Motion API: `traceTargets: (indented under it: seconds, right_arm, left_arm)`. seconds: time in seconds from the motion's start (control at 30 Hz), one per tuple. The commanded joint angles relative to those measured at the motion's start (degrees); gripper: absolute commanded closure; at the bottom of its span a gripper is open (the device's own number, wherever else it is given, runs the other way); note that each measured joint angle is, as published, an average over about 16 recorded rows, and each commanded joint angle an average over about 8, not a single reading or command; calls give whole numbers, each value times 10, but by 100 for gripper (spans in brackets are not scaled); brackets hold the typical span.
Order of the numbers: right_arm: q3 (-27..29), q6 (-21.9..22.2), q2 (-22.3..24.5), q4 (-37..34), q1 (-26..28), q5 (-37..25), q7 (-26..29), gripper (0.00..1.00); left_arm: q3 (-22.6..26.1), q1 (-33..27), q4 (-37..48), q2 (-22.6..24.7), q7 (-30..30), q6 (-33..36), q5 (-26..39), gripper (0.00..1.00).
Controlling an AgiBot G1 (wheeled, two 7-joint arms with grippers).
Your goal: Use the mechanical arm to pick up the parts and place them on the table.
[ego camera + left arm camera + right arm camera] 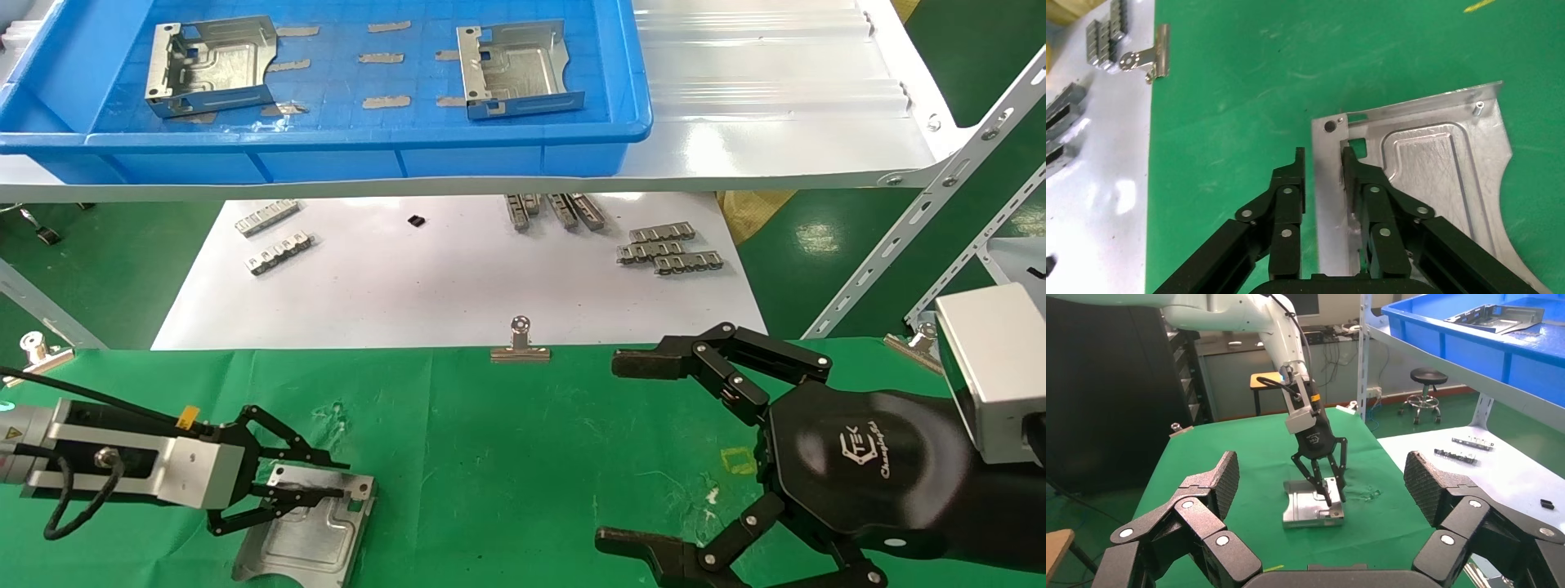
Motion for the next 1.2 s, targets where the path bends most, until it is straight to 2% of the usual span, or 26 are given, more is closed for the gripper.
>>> traceTargets:
  seconds: [0.03, 0.37, 0.6, 0.73, 1.0, 1.2]
  right_arm:
    - [0, 0, 0, 0, 0, 0, 0, 0]
    - [0, 0, 0, 0, 0, 0, 0, 0]
    - [0, 0, 0, 0, 0, 0, 0, 0]
    - [0, 0, 0, 0, 0, 0, 0, 0]
    - [-1, 0, 0, 0, 0, 0, 0, 0]
    - [-1, 0, 0, 0, 0, 1, 0, 0]
  left_arm:
    - [1, -2, 11, 4, 13, 1, 0, 0]
    - [2, -22, 61, 6, 37, 1, -1, 0]
    - [4, -26, 49, -3, 33, 17, -12, 0]
    - [1, -19, 22, -18, -4, 22, -42, 0]
    - [-14, 21, -28, -54, -133, 24, -147, 0]
    - [-19, 35, -38, -62, -159, 24, -178, 0]
